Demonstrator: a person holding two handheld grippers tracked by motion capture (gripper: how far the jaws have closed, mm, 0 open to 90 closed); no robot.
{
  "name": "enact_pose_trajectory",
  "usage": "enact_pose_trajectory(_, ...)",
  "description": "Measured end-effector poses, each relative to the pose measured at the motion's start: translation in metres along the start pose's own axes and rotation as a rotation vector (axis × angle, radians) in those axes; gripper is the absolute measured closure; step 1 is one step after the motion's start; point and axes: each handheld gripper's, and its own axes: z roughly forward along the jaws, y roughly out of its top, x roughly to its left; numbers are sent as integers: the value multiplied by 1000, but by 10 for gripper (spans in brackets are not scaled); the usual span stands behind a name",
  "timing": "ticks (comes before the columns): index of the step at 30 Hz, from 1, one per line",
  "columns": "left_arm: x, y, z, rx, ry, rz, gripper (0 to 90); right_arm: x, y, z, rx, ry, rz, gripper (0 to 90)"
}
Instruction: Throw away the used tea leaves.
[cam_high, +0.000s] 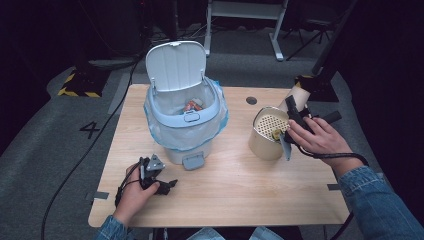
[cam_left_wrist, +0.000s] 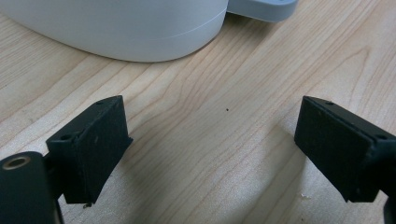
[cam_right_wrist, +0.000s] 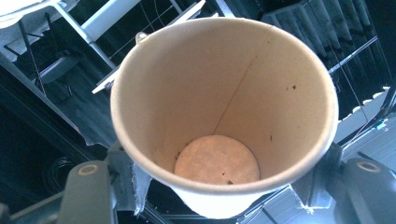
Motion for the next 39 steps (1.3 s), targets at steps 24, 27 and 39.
enact_pose_trajectory(24,0,0,0,0,0,0,102,9,-48,15,-207,379,1024,311)
enact_pose_trajectory(27,0,0,0,0,0,0,103,12,-53,17,-254,447,1172,310)
enact_pose_trajectory(39,0,0,0,0,0,0,103,31,-72,25,-436,832,1875,301)
